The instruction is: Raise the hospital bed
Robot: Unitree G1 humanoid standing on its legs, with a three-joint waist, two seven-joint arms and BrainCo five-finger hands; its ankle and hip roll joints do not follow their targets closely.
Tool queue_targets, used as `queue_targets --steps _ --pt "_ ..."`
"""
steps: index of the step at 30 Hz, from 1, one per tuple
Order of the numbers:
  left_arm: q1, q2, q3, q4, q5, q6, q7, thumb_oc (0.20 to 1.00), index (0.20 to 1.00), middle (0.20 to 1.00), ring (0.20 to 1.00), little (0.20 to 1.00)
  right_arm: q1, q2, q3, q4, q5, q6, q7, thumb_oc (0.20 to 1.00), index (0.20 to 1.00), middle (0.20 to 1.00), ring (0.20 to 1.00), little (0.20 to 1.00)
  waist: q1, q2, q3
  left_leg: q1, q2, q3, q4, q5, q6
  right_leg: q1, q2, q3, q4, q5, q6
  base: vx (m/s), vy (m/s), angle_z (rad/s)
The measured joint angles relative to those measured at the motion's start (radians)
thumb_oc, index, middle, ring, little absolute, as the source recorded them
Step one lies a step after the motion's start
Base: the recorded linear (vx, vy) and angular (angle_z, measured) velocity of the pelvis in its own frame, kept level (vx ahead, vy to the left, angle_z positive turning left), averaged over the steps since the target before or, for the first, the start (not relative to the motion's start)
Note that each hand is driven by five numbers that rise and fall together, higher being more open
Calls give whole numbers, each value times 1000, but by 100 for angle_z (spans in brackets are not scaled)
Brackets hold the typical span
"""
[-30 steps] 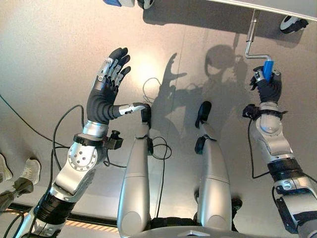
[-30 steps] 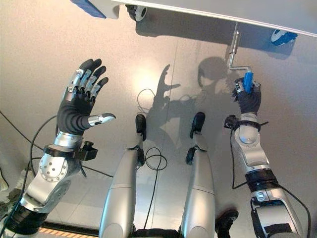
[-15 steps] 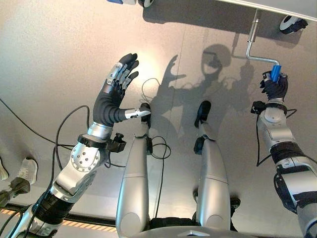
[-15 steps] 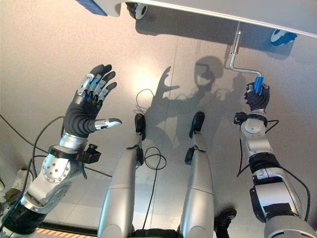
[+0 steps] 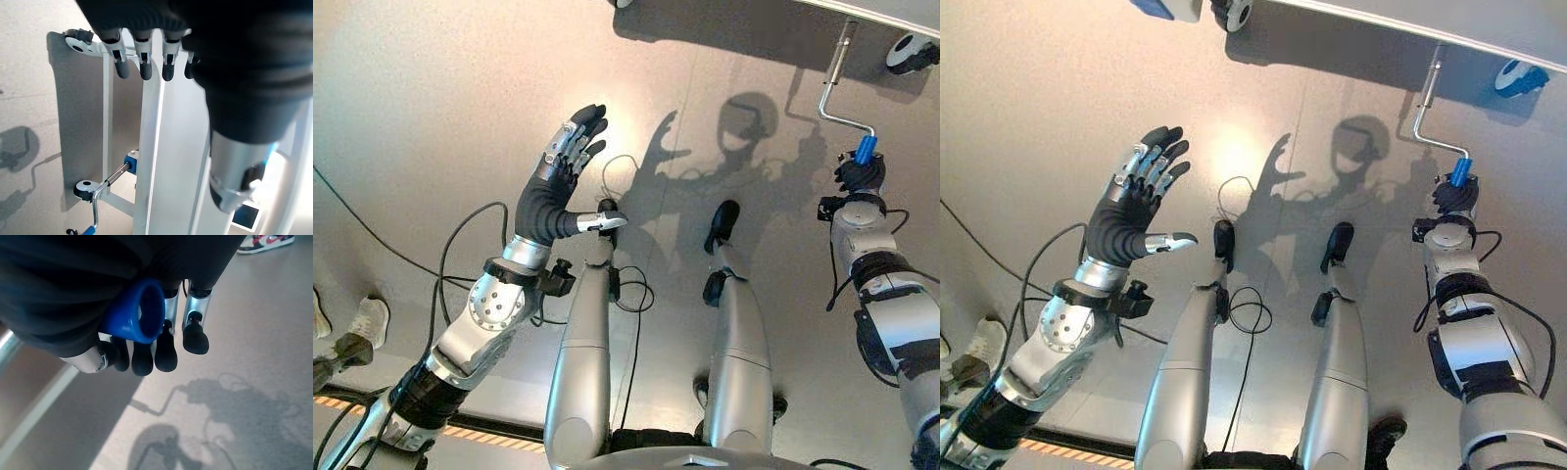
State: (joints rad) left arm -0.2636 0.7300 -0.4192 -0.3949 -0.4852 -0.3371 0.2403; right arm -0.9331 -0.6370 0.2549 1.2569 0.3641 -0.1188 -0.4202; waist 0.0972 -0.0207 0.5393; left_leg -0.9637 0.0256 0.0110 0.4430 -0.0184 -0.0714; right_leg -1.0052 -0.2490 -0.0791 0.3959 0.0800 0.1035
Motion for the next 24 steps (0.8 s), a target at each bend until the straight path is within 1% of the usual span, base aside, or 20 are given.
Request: queue_targets --steps 4,6,8,9,11,12,13,16,17,18,20,21,22,24 --pt "-20 -8 10 20 0 0 -2 1000 1000 1000 1000 1000 -8 -14 27 24 -2 40 7 200 200 200 200 200 7 3 0 -17 -8 -23 4 8 -7 -13 -10 -24 32 -20 -7 4 21 14" --pt "-18 -8 9 28 0 0 -2 1000 1000 1000 1000 1000 -11 -15 34 24 -4 49 8 200 200 200 200 200 13 3 0 -18 -10 -25 6 8 -7 -17 -13 -25 41 -25 -8 9 23 6" --pt "-20 -17 9 30 0 0 -2 1000 1000 1000 1000 1000 -20 -24 39 47 -31 62 12 200 200 200 200 200 20 10 0 -28 -13 -30 13 8 -7 -27 -17 -26 56 -34 -10 59 -5 8" --pt "-19 -28 9 34 0 1 -2 1000 1000 1000 1000 1000 -44 -31 62 66 -40 70 16 200 200 200 200 200 26 21 1 -31 -16 -39 22 6 -10 -30 -21 -27 72 -46 -11 17 22 11" --pt "-23 -61 8 45 -1 2 -1 1000 1000 1000 1000 1000 -56 -33 73 100 -43 94 20 200 200 200 200 200 38 45 -5 -38 -20 -51 33 6 -11 -33 -31 -38 99 -54 -8 -6 32 18" --pt "-22 -65 9 44 -1 2 -2 1000 1000 1000 1000 1000 -54 -43 75 109 -49 103 23 200 200 200 200 200 38 48 -5 -37 -21 -54 35 5 -12 -33 -31 -46 105 -63 -13 9 13 16" --pt "-24 -72 8 47 -1 3 -2 1000 1000 1000 1000 1000 -68 -46 76 128 -70 117 26 200 200 200 200 200 43 57 -6 -44 -23 -61 38 3 -15 -39 -34 -45 114 -70 -17 51 2 9" --pt "-43 -83 5 60 -1 3 -3 1000 1000 1000 1000 1000 -88 -49 76 131 -80 131 28 200 200 200 200 200 53 65 -7 -60 -25 -67 42 13 -17 -54 -34 -44 122 -63 -14 11 17 3" --pt "-49 -84 5 63 -2 3 -2 1000 1000 1000 1000 1000 -101 -48 76 140 -83 138 29 200 200 200 200 200 55 66 -7 -64 -25 -66 43 12 -18 -59 -34 -46 124 -67 -20 0 0 0" --pt "-53 -85 5 67 -2 8 -3 1000 1000 1000 1000 1000 -119 -46 87 157 -100 160 38 200 200 200 200 200 57 69 -7 -64 -27 -68 42 12 -18 -62 -35 -43 131 -70 -21 -38 39 2" --pt "-56 -90 5 66 -4 8 -3 1000 1000 1000 1000 1000 -130 -51 115 176 -122 171 44 200 200 200 200 200 63 74 -7 -71 -27 -71 43 19 -19 -68 -36 -48 134 -68 -23 55 29 5" --pt "-59 -98 8 70 -6 9 -3 1000 1000 1000 1000 1000 -138 -53 133 178 -139 178 46 200 200 200 200 200 59 80 -6 -75 -28 -74 44 13 -17 -70 -38 -49 140 -73 -24 13 28 5" --pt "-62 -102 5 75 -8 9 -3 1000 1000 1000 1000 1000 -138 -53 140 178 -147 184 47 200 200 200 200 200 62 82 -8 -79 -28 -76 45 22 -21 -73 -37 -52 136 -69 -24 -42 44 5" --pt "-63 -105 5 82 -8 11 -3 1000 1000 1000 1000 1000 -149 -50 155 182 -162 198 48 200 200 200 200 200 62 90 -8 -81 -27 -77 46 22 -22 -74 -38 -55 141 -71 -26 16 24 1"
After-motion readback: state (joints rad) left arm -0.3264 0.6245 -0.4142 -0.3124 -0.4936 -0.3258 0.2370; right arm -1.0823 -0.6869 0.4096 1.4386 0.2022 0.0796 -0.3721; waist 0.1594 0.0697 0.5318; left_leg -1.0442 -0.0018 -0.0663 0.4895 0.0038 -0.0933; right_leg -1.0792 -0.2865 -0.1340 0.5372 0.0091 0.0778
